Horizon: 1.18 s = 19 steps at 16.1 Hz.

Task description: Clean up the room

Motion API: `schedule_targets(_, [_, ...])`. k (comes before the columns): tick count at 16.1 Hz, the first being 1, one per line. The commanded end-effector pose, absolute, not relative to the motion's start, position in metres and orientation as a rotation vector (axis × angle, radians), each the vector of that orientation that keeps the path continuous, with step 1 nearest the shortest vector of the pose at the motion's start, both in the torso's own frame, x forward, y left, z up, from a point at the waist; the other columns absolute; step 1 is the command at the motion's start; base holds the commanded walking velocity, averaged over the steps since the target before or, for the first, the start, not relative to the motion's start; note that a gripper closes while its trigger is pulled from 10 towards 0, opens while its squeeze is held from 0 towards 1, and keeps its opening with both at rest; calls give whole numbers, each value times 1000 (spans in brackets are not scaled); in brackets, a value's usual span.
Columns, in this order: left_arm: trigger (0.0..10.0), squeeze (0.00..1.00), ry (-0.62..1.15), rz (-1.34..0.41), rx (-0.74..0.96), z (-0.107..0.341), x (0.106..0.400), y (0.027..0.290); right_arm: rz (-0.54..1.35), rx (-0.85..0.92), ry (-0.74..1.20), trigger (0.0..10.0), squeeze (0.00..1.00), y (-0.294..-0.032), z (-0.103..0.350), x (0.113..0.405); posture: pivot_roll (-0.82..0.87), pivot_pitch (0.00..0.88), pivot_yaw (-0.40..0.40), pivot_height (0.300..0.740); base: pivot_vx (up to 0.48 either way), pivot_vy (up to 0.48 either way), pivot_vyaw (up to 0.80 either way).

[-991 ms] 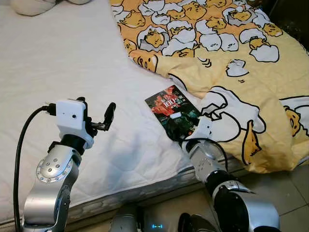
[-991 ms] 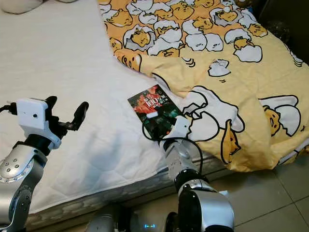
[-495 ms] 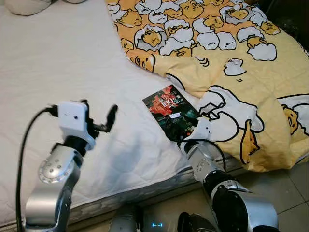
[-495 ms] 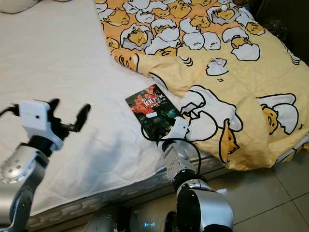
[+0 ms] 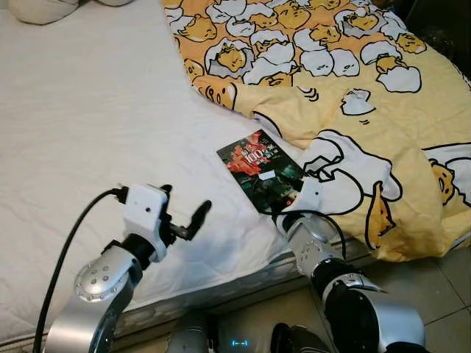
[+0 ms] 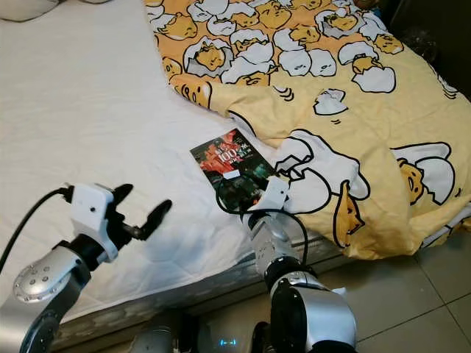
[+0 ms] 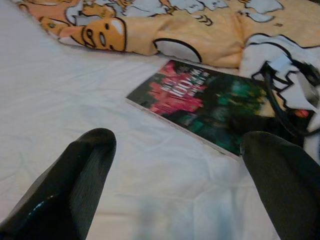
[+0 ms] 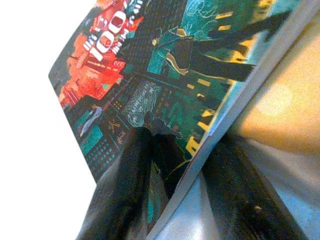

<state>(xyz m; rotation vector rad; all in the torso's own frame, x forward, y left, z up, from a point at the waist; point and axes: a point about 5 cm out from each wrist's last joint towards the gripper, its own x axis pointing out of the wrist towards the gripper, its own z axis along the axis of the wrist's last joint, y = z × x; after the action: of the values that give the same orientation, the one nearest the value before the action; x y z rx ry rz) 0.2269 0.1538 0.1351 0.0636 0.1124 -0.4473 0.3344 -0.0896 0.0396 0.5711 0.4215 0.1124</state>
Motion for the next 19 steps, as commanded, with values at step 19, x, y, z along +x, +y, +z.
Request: schedule_targets(19, [10000, 0, 62, -47, -184, 121, 272, 175, 182, 199, -157, 0, 0, -113, 123, 316, 152, 32, -38, 732, 0, 0, 0])
